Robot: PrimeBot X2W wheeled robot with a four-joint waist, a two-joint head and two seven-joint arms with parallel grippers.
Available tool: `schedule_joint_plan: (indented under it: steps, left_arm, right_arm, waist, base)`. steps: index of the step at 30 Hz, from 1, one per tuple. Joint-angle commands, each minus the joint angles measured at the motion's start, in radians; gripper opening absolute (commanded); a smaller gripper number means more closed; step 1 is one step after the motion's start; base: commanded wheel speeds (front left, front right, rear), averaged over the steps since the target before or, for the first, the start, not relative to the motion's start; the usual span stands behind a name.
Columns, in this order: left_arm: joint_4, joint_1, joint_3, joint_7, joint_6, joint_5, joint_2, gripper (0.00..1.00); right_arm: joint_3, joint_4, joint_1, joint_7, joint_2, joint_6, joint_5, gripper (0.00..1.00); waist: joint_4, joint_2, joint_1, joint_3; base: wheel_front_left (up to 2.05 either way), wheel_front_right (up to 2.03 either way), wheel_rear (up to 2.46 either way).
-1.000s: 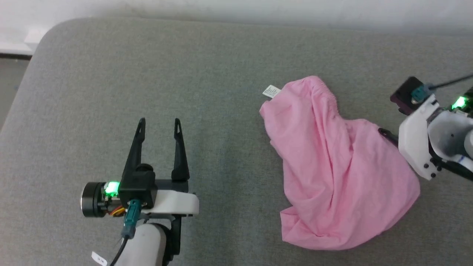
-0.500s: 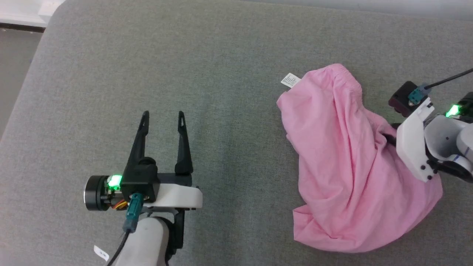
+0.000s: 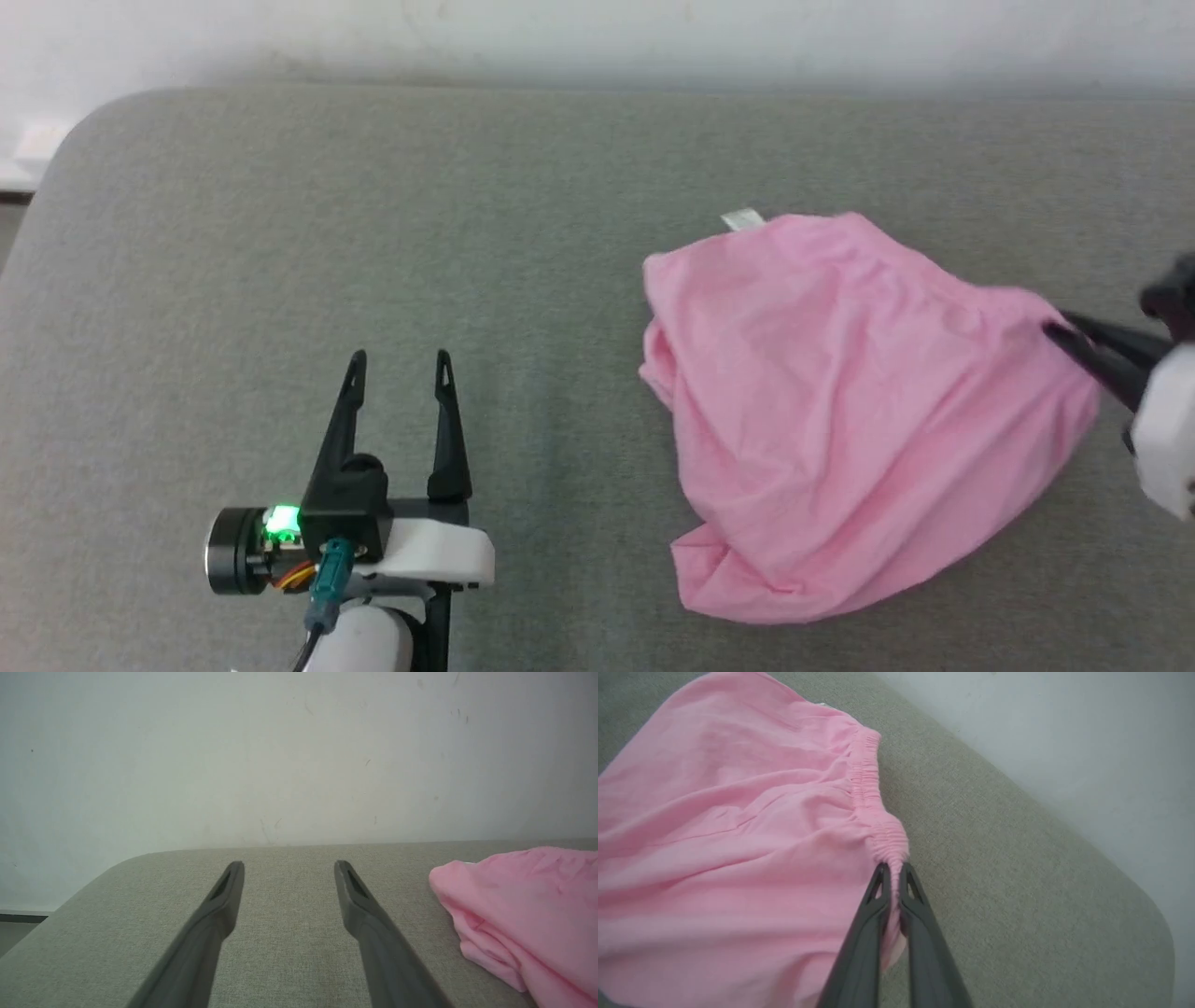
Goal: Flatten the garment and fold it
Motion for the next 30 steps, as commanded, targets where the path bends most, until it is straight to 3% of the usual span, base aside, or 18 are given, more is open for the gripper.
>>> schedule_joint_plan:
  steps: [1, 3, 7, 13, 18, 19, 20, 21, 26, 30]
  left_arm:
    - [-0.002, 0.012, 0.005, -0.005, -0.002, 0.012, 0.002, 1.0]
    - [-0.005, 0.021, 0.01, -0.005, -0.001, 0.014, 0.004, 1.0]
    - [-0.005, 0.037, 0.013, -0.005, -0.006, 0.017, 0.011, 1.0]
    - [-0.002, 0.038, 0.01, -0.005, -0.011, 0.022, 0.014, 1.0]
    - [0.0, 0.041, 0.012, -0.005, -0.011, 0.023, 0.017, 1.0]
    - [0.003, 0.043, 0.012, -0.005, -0.011, 0.023, 0.017, 1.0]
    - [0.005, 0.044, 0.012, -0.005, -0.012, 0.023, 0.018, 1.0]
    - [0.007, 0.044, 0.011, -0.005, -0.012, 0.023, 0.018, 1.0]
    - [0.004, 0.015, 0.021, -0.005, -0.017, 0.025, 0.034, 1.0]
    - [-0.001, -0.021, 0.035, -0.005, -0.021, 0.03, 0.06, 1.0]
  right_arm:
    - [-0.017, -0.009, 0.057, -0.009, -0.014, -0.002, 0.01, 0.0]
    - [-0.066, -0.021, 0.159, -0.018, -0.04, -0.002, 0.015, 0.0]
    - [-0.154, -0.011, 0.377, -0.021, -0.032, -0.002, 0.022, 0.0]
    - [-0.25, 0.059, 0.652, -0.002, 0.07, -0.002, 0.028, 0.0]
    - [-0.364, 0.092, 0.742, -0.02, 0.135, -0.002, -0.017, 0.0]
    - [-0.398, 0.092, 0.748, -0.029, 0.144, -0.002, -0.029, 0.05]
    - [-0.429, 0.085, 0.752, -0.041, 0.148, -0.002, -0.051, 0.82]
    - [-0.465, 0.076, 0.754, -0.058, 0.155, -0.002, -0.073, 1.0]
    - [-0.658, -0.011, 0.78, -0.113, 0.203, -0.002, -0.183, 1.0]
    - [-0.83, -0.114, 0.8, -0.145, 0.291, -0.002, -0.304, 1.0]
  waist:
    - [-0.08, 0.0, 0.0001, -0.074]
    - [-0.1, 0.0, 0.0001, -0.082]
    - [-0.13, 0.0, 0.0001, -0.091]
    - [-0.144, 0.0, 0.0001, -0.093]
    - [-0.148, 0.0, 0.0001, -0.096]
    - [-0.149, 0.0, 0.0001, -0.099]
    - [-0.148, 0.0, 0.0001, -0.102]
    - [-0.148, 0.0, 0.0001, -0.104]
    - [-0.141, 0.0, 0.0001, -0.116]
    - [-0.143, 0.0, 0.0001, -0.122]
  base:
    - [0.0, 0.0, 0.0]
    - [0.0, 0.0, 0.0]
    - [0.0, 0.0, 0.0]
    - [0.0, 0.0, 0.0]
    - [0.0, 0.0, 0.0]
    - [0.0, 0.0, 0.0]
    - [0.0, 0.0, 0.0]
    - [0.0, 0.0, 0.0]
    - [0.0, 0.0, 0.0]
    - [0.0, 0.0, 0.0]
